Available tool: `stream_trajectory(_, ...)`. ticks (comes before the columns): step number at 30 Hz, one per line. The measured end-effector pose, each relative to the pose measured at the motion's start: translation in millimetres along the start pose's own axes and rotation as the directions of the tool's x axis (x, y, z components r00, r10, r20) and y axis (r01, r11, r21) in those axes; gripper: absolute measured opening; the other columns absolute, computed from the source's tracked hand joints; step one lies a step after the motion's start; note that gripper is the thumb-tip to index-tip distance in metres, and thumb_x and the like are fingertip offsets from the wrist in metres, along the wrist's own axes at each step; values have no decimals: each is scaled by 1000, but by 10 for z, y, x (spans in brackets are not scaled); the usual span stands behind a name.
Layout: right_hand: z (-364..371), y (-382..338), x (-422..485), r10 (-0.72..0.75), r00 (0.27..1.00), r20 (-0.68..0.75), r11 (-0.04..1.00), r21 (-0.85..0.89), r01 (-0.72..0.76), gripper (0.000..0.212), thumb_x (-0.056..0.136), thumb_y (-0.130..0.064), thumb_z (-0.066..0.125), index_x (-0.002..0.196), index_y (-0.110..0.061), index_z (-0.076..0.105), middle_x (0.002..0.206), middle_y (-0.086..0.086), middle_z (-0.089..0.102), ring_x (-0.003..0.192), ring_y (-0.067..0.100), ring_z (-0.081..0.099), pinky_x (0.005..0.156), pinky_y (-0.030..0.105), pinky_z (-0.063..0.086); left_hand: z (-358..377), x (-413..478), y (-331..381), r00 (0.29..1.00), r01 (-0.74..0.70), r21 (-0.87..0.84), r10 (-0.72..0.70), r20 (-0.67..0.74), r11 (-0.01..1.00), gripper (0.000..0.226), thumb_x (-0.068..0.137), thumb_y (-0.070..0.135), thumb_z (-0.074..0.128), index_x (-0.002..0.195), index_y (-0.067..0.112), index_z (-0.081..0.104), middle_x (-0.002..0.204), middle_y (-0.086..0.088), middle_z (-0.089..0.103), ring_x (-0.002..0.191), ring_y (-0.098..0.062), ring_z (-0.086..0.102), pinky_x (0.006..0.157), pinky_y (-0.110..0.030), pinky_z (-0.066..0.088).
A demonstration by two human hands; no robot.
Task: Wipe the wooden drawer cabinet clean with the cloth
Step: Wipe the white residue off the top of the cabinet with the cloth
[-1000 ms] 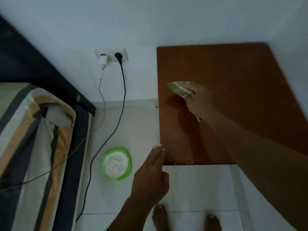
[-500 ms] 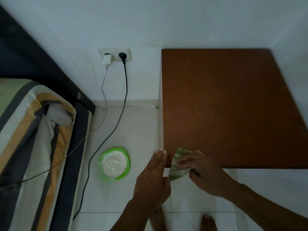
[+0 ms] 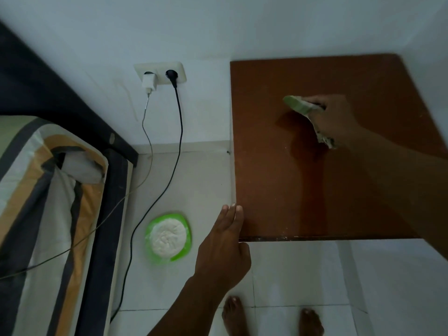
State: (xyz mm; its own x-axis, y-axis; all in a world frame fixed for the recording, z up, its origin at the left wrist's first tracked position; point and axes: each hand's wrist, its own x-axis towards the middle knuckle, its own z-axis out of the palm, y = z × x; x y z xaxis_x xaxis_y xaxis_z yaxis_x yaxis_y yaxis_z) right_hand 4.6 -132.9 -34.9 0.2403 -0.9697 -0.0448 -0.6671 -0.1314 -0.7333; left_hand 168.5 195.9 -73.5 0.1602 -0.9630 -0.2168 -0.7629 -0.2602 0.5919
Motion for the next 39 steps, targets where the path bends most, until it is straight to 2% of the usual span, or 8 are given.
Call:
stream_trajectory(3, 96, 208, 4, -68, 989, 133, 967, -234, 98, 43, 94, -13, 58, 135, -27, 59, 134, 0, 61, 95, 25, 69, 78, 37, 58, 28, -4, 4, 1000, 1, 11, -1, 4, 1000, 78, 81, 19, 40, 154, 25, 17, 162, 10, 15, 149, -4, 3, 110, -29, 40)
stream_trajectory(7, 322, 373, -232, -227, 957, 178, 886, -371, 279, 52, 95, -10, 54, 143, -28, 49, 154, -2, 43, 146, 24, 32, 121, 44, 21, 28, -11, 7, 1000, 3, 17, -3, 2, 1000, 78, 79, 19, 37, 154, 25, 18, 162, 10, 16, 149, -3, 3, 106, -27, 42)
stream_trajectory(16, 394, 278, -2386, -399, 800, 449, 886, -38, 463, 64, 82, 2, 49, 130, -39, 60, 141, -39, 40, 118, -4, 40, 96, 20, 38, -100, 29, 74, 998, 23, 44, -25, 61, 999, 76, 85, 7, 44, 154, 22, 18, 162, 8, 16, 150, -8, 3, 112, -33, 38)
stream_trajectory(20, 418, 366, -2944, -318, 693, 647, 935, 94, 342, 53, 85, -16, 41, 115, -54, 64, 113, -37, 55, 112, -15, 48, 96, 36, 49, -130, 15, 70, 996, 16, 44, -20, 89, 999, 77, 86, 7, 46, 155, 23, 14, 163, 9, 14, 150, -7, 1, 114, -30, 34)
stream_trajectory(25, -67, -224, -2129, -278, 872, 403, 961, 130, 246, 57, 93, -10, 55, 118, -62, 58, 113, -19, 67, 77, 2, 68, 62, 20, 58, -230, 29, 76, 993, -7, 53, 1, 120, 999, 77, 86, 7, 46, 154, 24, 15, 162, 12, 15, 150, -8, -1, 112, -34, 37)
stream_trajectory(31, 327, -633, -136, -285, 954, 91, 951, -98, 294, 45, 92, -4, 56, 132, -24, 62, 128, 2, 66, 109, 20, 66, 87, 25, 53, -243, 32, 61, 991, -4, 32, 0, 130, 999, 77, 88, 8, 46, 155, 26, 12, 162, 14, 13, 149, -6, -4, 116, -32, 32)
stream_trajectory(35, 907, -525, -76, -183, 961, 209, 946, -228, 230, 48, 93, 2, 49, 134, -20, 61, 145, 8, 53, 133, 28, 49, 113, 27, 34, -260, 41, 36, 990, -5, 15, 3, 138, 1000, 77, 88, 5, 46, 154, 28, 14, 162, 15, 15, 149, -7, -4, 116, -31, 29)
stream_trajectory(39, 993, -350, -994, -429, 843, 323, 877, -74, 475, 48, 88, 11, 48, 127, -11, 66, 139, 6, 59, 135, 15, 47, 116, 12, 20, -297, 51, 11, 985, 19, -10, -17, 172, 1000, 77, 87, 5, 46, 154, 30, 16, 162, 13, 16, 150, -9, -2, 116, -27, 21)
